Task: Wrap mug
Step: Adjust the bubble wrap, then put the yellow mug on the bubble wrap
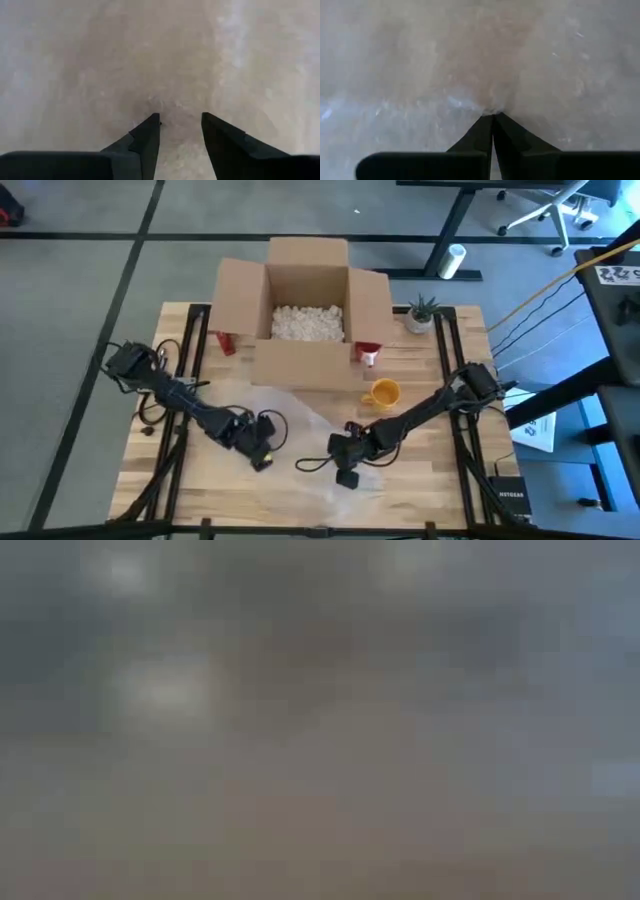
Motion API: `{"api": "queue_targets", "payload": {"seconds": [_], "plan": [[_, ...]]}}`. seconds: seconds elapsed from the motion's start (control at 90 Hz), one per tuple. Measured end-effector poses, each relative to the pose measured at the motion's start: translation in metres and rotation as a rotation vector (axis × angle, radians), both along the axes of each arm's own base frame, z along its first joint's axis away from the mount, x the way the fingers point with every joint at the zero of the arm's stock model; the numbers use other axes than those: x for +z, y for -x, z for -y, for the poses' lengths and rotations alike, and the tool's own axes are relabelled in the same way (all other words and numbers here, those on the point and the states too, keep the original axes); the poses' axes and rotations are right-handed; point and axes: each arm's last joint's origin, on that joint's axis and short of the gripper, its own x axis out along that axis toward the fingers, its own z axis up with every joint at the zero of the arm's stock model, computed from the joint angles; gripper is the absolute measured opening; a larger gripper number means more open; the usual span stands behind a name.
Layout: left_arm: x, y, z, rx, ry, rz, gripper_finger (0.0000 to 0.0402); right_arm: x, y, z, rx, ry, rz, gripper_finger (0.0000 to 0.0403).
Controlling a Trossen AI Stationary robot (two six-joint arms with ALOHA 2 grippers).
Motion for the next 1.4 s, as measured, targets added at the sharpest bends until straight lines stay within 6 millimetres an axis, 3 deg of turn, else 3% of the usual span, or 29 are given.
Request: {"api": "queue_targets", "payload": {"seconds": [0.144,0.344,0.7,0.9,1.222,1.4], "plan": [[0.005,-0.001,0.016,-0.017,0.073,0.097,0.0129,0.002,-0.001,0.018,-0.048,0.097,-0.015,0.0000],[0.007,-0.006,0.012,0.024,0.062,0.150,0.0129,0.018,0.009,0.039,-0.096,0.215,-0.072,0.0000],[0.009,-0.014,0.005,0.050,0.067,0.176,0.0129,0.115,0.044,0.042,0.002,0.026,0.101,0.0001],[0.014,-0.019,0.011,0.045,0.120,0.251,0.0129,0.146,0.075,0.057,-0.036,0.107,0.104,0.0001],[0.025,-0.025,0.021,-0.076,0.090,0.395,0.0129,0.143,0.107,0.069,-0.089,0.186,-0.158,0.0003],[0.030,-0.029,0.020,-0.094,0.077,0.422,0.0129,0.143,0.106,0.069,-0.081,0.184,-0.158,0.0046]]}}
